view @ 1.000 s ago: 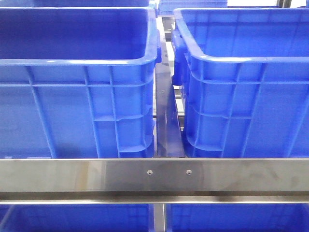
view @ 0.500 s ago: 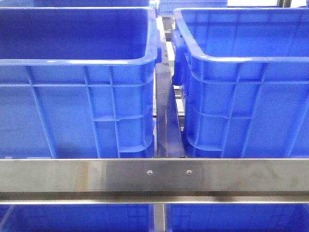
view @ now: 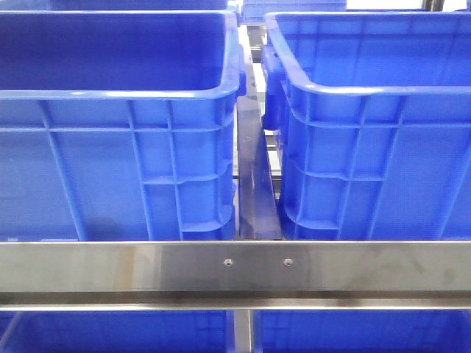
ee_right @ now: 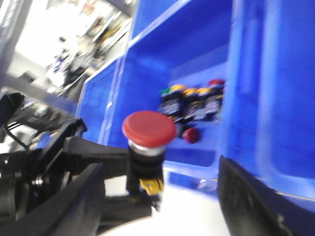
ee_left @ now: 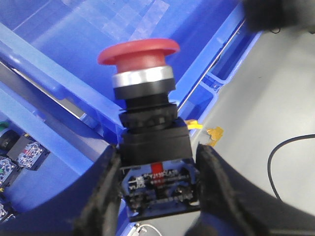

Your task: Pick red and yellow buttons and place in box

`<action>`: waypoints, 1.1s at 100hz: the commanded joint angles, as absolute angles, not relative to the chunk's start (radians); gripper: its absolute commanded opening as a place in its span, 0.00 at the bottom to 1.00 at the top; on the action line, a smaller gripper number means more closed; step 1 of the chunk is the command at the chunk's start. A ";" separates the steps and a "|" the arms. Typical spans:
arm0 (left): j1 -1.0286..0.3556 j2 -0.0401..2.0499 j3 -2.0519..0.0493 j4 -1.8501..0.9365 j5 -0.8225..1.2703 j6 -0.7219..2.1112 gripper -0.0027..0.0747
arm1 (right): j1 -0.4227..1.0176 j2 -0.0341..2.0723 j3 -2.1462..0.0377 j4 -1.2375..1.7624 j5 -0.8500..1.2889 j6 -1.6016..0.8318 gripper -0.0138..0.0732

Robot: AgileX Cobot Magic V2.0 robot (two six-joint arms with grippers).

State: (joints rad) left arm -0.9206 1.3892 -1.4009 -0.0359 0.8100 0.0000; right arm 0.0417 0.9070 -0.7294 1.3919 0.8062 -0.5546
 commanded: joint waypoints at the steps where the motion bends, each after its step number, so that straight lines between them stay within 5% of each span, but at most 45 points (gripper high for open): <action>1: -0.930 1.356 -1.434 -0.044 0.753 0.000 0.01 | 0.044 0.967 -0.761 1.577 0.874 -0.675 0.75; 62: -0.930 1.356 -1.434 -0.044 0.754 0.000 0.01 | 0.204 1.194 -0.898 1.623 0.881 -0.759 0.73; 88: -0.930 1.356 -1.434 -0.044 0.771 0.000 0.02 | 0.204 1.198 -0.899 1.622 0.887 -0.762 0.42; 110: -0.930 1.356 -1.434 -0.044 0.776 0.000 0.33 | 0.204 1.198 -0.899 1.622 0.887 -0.777 0.37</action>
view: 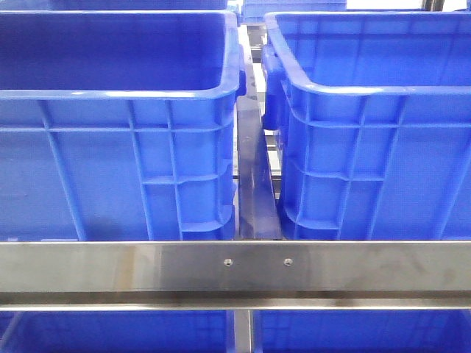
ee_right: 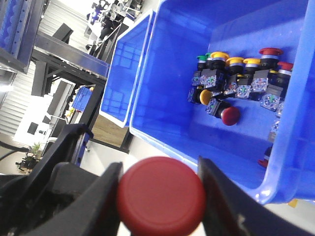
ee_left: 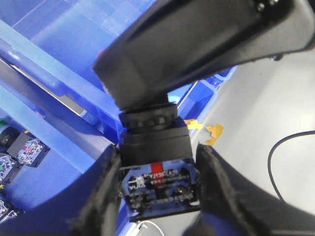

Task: Pick red and yellow buttons and place in box
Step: 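Grasp the red button with the right gripper and release the left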

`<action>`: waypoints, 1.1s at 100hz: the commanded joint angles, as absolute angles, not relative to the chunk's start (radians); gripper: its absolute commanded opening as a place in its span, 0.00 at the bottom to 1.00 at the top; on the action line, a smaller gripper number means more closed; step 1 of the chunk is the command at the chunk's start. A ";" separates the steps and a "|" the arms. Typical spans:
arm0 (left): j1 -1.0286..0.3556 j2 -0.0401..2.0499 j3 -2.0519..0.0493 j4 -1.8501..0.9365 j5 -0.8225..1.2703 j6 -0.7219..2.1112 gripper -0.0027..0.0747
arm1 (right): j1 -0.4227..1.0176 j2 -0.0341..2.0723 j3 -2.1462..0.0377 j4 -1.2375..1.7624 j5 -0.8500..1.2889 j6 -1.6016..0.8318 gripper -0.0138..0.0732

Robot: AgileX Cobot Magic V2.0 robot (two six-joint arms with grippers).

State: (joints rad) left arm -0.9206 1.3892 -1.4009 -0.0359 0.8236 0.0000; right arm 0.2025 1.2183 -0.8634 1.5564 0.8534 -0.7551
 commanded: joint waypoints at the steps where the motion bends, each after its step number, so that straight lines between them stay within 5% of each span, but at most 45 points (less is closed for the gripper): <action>1: -0.930 1.356 -1.434 -0.044 0.776 0.000 0.35 | 0.204 1.198 -0.899 1.622 0.887 -0.777 0.37; 18: -0.930 1.356 -1.434 -0.024 0.776 0.000 0.68 | 0.204 1.198 -0.899 1.622 0.874 -0.792 0.37; 28: -0.930 1.356 -1.434 -0.015 0.778 0.000 0.76 | 0.204 1.198 -0.899 1.621 0.860 -0.804 0.37; 70: -0.865 1.348 -1.432 -0.008 0.795 -0.035 0.77 | 0.204 1.198 -0.909 1.621 0.686 -0.879 0.37; 110: -0.610 1.230 -1.302 -0.028 0.750 -0.061 0.77 | 0.203 1.198 -0.911 1.622 0.560 -0.941 0.37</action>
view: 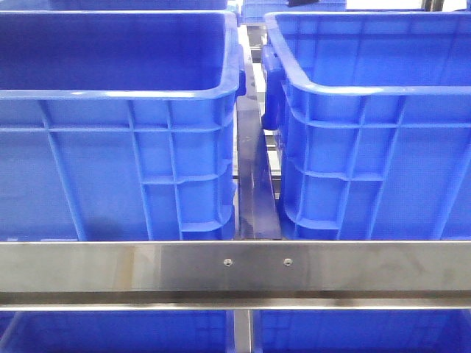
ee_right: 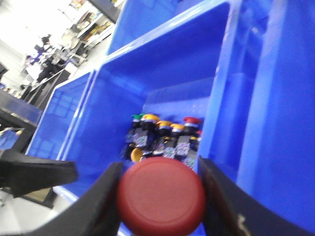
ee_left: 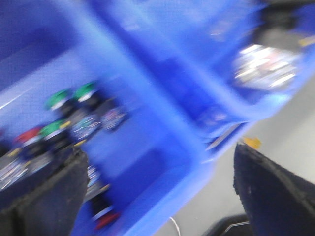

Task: Pick red and yellow buttons and place in box
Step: 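Grasp the red button with the right gripper and release the left, then lower the red button into the empty crate and open the right gripper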

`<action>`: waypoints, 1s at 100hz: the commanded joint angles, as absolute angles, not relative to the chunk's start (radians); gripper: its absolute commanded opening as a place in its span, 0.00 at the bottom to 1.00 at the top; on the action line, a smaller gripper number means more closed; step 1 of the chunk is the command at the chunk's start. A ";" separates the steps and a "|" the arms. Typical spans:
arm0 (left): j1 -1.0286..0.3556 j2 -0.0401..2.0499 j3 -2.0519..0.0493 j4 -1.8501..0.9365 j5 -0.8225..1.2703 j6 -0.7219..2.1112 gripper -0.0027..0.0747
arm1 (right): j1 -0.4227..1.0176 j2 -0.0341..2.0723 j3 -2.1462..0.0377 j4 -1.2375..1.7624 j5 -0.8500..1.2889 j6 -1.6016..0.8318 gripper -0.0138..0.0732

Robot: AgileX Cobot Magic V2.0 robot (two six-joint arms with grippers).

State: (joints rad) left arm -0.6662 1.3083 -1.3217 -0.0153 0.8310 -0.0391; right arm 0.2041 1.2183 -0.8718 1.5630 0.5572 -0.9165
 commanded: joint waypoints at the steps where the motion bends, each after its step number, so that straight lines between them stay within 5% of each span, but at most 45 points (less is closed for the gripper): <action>1: -0.598 1.225 -1.297 -0.028 0.745 -0.064 0.77 | 0.203 1.198 -0.911 1.622 0.560 -0.941 0.37; 50: -0.123 0.850 -0.938 -0.024 0.643 -0.090 0.77 | 0.203 1.198 -0.911 1.621 0.545 -0.941 0.37; 80: -0.059 0.638 -0.786 -0.019 0.573 -0.090 0.76 | 0.203 1.198 -0.911 1.621 0.529 -0.941 0.37; 100: -0.059 0.578 -0.760 -0.019 0.573 -0.090 0.45 | 0.203 1.198 -0.911 1.621 0.372 -1.039 0.37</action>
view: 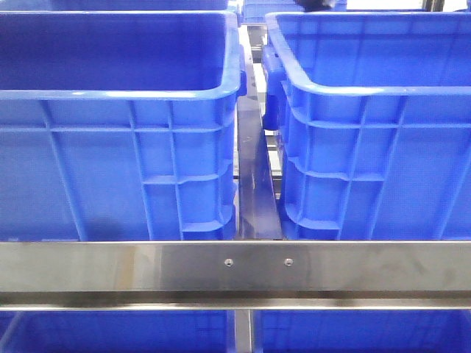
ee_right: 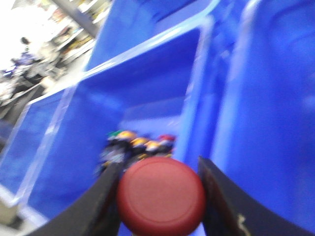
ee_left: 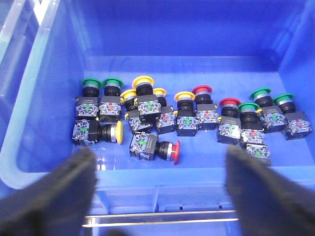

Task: Pick red and yellow buttons and place in box
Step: 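Lower the red button into the empty crate and open the right gripper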

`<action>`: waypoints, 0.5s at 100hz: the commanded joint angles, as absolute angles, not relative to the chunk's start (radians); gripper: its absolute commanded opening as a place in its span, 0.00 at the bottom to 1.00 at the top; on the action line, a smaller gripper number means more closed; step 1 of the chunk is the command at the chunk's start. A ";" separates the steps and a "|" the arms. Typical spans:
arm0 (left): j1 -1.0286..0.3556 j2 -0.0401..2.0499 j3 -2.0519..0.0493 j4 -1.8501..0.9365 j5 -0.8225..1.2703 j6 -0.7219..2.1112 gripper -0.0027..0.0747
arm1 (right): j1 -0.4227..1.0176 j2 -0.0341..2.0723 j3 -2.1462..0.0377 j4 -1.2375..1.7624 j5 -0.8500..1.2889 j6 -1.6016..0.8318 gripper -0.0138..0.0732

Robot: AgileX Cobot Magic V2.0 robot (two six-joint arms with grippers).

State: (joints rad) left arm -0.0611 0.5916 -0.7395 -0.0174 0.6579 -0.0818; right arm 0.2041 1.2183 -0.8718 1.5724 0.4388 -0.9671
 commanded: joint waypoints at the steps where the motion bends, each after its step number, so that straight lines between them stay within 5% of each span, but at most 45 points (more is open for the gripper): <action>1: -0.059 0.577 -0.760 -0.019 0.573 -0.090 0.43 | 0.203 1.198 -0.911 1.621 0.358 -1.054 0.37; 21: -0.059 0.574 -0.760 -0.019 0.575 -0.090 0.01 | 0.203 1.203 -0.913 1.621 0.112 -1.255 0.37; 50: -0.059 0.574 -0.760 -0.019 0.575 -0.090 0.01 | 0.203 1.367 -1.023 1.596 -0.132 -1.432 0.37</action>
State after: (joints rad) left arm -0.0611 0.5727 -0.7332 -0.0174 0.6579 -0.0818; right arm 0.2041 1.3387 -0.9492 1.6100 -0.0933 -1.3847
